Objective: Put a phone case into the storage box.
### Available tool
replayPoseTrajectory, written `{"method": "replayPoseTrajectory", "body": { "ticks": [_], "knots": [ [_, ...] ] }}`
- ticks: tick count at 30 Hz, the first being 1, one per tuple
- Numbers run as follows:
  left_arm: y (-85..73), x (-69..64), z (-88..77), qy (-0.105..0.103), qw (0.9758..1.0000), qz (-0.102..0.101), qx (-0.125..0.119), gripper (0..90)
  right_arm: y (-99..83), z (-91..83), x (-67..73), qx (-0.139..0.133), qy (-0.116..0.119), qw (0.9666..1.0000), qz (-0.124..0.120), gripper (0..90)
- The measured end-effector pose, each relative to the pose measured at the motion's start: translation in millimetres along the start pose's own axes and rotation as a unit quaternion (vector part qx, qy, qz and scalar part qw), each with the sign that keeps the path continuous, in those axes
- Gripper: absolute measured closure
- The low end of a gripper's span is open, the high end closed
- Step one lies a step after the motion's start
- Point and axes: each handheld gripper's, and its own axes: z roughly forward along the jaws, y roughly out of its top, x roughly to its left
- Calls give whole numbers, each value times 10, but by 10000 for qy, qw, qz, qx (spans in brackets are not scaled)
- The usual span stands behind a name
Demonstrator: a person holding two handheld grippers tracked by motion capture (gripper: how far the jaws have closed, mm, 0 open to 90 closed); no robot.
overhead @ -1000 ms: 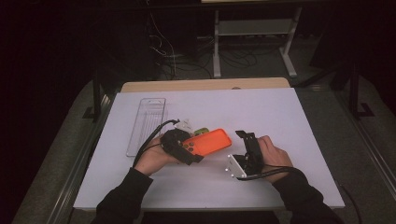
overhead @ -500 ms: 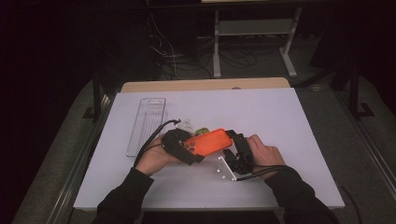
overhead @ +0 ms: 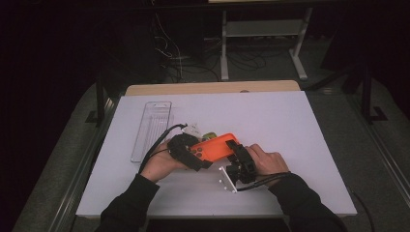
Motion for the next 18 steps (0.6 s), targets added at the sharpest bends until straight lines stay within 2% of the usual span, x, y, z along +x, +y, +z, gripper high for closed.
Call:
{"method": "replayPoseTrajectory", "body": {
  "ticks": [1, 6, 8, 13, 18],
  "knots": [
    [0, 0, 0, 2, 10000, -2, -2, 165, 10, -1, 10, -17, 6, 10000, -65, 556],
    [1, -5, 6, -9, 10000, -42, -49, 165, 24, -10, 27, -27, 7, 10000, -93, 636],
    [3, -14, 10, -8, 10000, -66, -55, 165, 40, -15, 36, -69, -6, 9999, -105, 699],
    [2, -16, 17, -9, 9999, -84, -63, 165, 45, -19, 44, -59, -12, 9999, -147, 769],
    [5, -11, 30, 1, 10000, -66, -15, 163, 46, -20, 49, -22, 28, 9998, -207, 776]
  ]
}}
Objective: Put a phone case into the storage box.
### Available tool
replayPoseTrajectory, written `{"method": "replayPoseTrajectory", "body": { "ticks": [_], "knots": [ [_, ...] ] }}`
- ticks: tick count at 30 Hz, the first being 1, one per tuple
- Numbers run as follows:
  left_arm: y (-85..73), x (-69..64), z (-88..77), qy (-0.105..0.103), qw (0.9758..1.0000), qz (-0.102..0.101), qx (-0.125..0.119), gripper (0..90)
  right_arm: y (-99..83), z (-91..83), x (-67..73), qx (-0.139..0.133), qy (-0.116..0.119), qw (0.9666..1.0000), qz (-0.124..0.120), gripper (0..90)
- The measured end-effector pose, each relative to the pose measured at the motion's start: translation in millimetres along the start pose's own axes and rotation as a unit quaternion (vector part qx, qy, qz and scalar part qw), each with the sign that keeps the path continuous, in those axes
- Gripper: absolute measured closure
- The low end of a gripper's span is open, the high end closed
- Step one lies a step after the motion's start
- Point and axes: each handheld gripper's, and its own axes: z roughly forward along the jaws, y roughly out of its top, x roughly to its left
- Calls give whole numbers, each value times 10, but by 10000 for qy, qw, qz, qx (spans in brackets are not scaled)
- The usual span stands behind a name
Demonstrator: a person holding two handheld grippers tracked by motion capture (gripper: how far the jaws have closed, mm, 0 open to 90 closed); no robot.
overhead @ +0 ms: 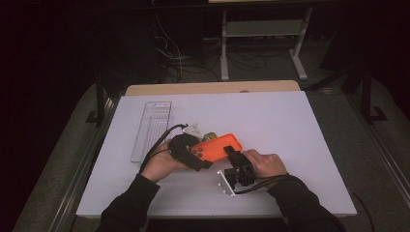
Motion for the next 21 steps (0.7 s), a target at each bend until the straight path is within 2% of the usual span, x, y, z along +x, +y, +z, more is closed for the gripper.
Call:
{"method": "replayPoseTrajectory", "body": {
  "ticks": [2, 3, 4, 5, 8, 13, 14, 18, 19, 20, 21],
  "knots": [
    [4, 6, 0, 20, 9999, 107, 51, 161, -1, 0, 3, 23, -2, 10000, -17, 778],
    [0, -10, 14, 8, 10000, 30, -24, 160, -4, -1, 1, 24, 12, 10000, -25, 779],
    [0, -13, 15, 31, 10000, 54, -37, 158, -5, -4, 2, 23, 17, 10000, -32, 780],
    [1, -5, 5, 47, 9999, 153, 32, 157, -6, -6, 3, 22, 7, 10000, -44, 782],
    [-9, -16, -7, 93, 9998, 190, -71, 148, -4, -10, 4, 14, -13, 10000, -37, 783],
    [-15, -2, -40, 109, 9995, -4, -287, 18, -21, -13, -10, 35, 18, 10000, 20, 784],
    [-16, 11, -54, 96, 9995, 10, -296, 0, -33, -7, -12, 61, 36, 10000, 50, 784],
    [-29, 19, -92, 51, 9994, -56, -348, 0, -61, 2, -19, 107, 80, 9999, 101, 783],
    [-32, 35, -110, 78, 9996, 34, -274, 0, -72, 3, -20, 129, 87, 9998, 152, 783],
    [-38, 25, -103, 72, 9993, -75, -369, 0, -89, 7, -28, 124, 89, 9997, 167, 783],
    [-40, 44, -119, 101, 9995, 22, -298, 0, -127, 9, -41, 178, 139, 9995, 239, 783]
  ]
}}
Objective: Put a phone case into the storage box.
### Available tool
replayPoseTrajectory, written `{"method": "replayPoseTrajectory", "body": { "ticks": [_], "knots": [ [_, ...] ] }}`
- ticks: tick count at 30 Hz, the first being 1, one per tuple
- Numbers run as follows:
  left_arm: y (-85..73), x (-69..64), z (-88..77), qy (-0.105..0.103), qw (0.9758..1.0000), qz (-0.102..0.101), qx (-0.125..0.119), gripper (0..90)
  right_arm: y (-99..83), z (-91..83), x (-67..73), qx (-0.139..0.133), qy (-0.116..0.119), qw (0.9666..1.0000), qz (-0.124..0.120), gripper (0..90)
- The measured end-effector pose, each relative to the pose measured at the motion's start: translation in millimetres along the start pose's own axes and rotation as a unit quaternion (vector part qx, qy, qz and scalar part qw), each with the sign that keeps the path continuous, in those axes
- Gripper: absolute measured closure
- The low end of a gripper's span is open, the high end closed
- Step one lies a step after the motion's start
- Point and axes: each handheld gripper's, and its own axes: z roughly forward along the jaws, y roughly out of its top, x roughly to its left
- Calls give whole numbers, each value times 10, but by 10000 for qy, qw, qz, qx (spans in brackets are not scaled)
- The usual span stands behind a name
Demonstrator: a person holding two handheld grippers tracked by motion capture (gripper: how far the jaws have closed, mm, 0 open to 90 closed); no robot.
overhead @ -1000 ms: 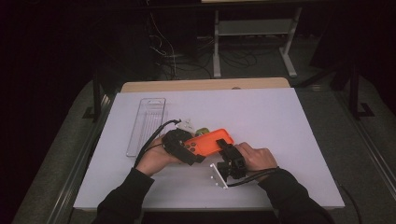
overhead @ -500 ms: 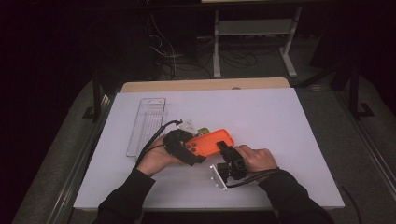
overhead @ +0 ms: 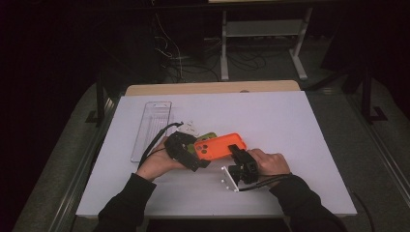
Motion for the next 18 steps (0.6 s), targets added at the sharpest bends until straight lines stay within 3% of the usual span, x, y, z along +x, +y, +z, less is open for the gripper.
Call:
{"method": "replayPoseTrajectory", "body": {
  "ticks": [2, 6, 8, 10, 11, 12, 15, 16, 17, 18],
  "knots": [
    [-8, -4, 1, -14, 9999, -88, -59, 0, -21, -4, -13, 66, 105, 9999, -11, 783],
    [-15, 14, -28, 8, 10000, -8, -35, 0, -113, 5, -47, 164, 265, 9989, 358, 783],
    [-15, 22, -37, 22, 10000, 48, -12, 0, -131, 14, -55, 143, 280, 9986, 427, 783],
    [-18, 16, -32, 53, 9999, -41, -99, 0, -162, 23, -69, 158, 377, 9974, 589, 783],
    [-23, 15, -36, 61, 9999, -88, -81, 0, -191, 32, -79, 173, 445, 9956, 810, 783],
    [-23, 33, -44, 97, 9999, -18, -55, 0, -191, 32, -79, 173, 445, 9956, 810, 783],
    [-36, 43, -39, 107, 9998, -105, -109, 0, -231, 39, -118, 136, 569, 9912, 1191, 783],
    [-37, 53, -47, 89, 9999, -79, -58, 0, -236, 33, -130, 143, 634, 9885, 1366, 783],
    [-41, 48, -40, 96, 9998, -153, -118, 0, -250, 34, -150, 87, 710, 9834, 1669, 783],
    [-40, 52, -44, 118, 9997, -153, -127, 0, -259, 36, -168, 60, 821, 9807, 1773, 783]
  ]
}}
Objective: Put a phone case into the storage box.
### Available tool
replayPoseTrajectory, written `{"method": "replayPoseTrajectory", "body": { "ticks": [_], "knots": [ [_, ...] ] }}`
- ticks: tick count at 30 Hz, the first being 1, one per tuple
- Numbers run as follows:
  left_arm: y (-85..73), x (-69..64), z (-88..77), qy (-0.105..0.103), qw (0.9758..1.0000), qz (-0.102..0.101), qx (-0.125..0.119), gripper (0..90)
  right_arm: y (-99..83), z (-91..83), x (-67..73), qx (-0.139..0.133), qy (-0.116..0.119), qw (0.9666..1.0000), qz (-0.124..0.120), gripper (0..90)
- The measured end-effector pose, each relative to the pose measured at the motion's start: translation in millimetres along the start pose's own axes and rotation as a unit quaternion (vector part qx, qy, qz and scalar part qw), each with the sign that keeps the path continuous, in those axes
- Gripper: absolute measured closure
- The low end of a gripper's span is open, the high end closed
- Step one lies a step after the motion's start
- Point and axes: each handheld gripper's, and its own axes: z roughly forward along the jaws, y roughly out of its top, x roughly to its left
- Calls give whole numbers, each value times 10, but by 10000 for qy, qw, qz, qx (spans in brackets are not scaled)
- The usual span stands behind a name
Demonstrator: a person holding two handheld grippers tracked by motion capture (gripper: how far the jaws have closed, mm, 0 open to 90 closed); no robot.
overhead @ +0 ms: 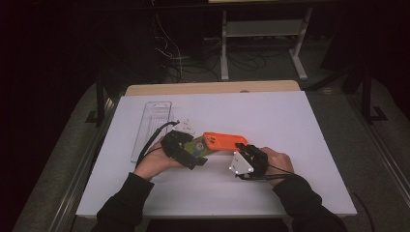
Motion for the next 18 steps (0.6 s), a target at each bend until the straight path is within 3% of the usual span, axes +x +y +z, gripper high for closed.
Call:
{"method": "replayPoseTrajectory", "body": {
  "ticks": [1, 3, 4, 5, 6, 8, 9, 10, 11, 13, 14, 15, 16, 17, 18],
  "knots": [
    [0, -2, 4, 12, 10000, -53, -68, 0, 0, 0, 0, 0, 0, 10000, 0, 783],
    [8, 18, -7, 9, 10000, 27, -54, 0, -4, -4, -21, -21, 61, 9998, 214, 783],
    [6, 19, -6, 10, 10000, -9, -48, 0, -5, -16, -51, -36, 275, 9979, 589, 783],
    [7, 23, -5, 15, 10000, 5, -57, 0, -9, -17, -69, -55, 324, 9967, 741, 783],
    [6, 22, -5, 10, 10000, 4, -48, 0, -3, -14, -65, -108, 403, 9932, 1083, 783],
    [6, 18, -3, 9, 10000, -34, -50, 0, -18, -6, -107, -169, 568, 9889, 1359, 783],
    [6, 13, -1, 13, 10000, -77, -63, 0, -18, -6, -107, -169, 568, 9889, 1359, 783],
    [9, 16, -2, 19, 10000, -54, -75, 0, -27, -4, -129, -189, 634, 9868, 1479, 783],
    [10, 12, -3, 18, 9999, -99, -85, 0, -29, -6, -139, -205, 729, 9814, 1762, 783],
    [10, 20, -10, 19, 9999, -103, -81, 0, -51, -1, -180, -214, 887, 9743, 2061, 783],
    [9, 18, -9, 30, 9998, -139, -112, 0, -77, 3, -226, -261, 1032, 9656, 2374, 783],
    [7, 27, -22, 43, 9998, -141, -91, 0, -89, 4, -247, -275, 1100, 9603, 2550, 784],
    [7, 27, -22, 43, 9998, -141, -91, 0, -89, 4, -247, -275, 1100, 9603, 2550, 784],
    [8, 28, -26, 48, 9998, -157, -105, 0, -115, 8, -288, -358, 1252, 9481, 2900, 783],
    [6, 26, -20, 69, 9996, -218, -167, 0, -115, 8, -288, -358, 1252, 9481, 2900, 783]
  ]
}}
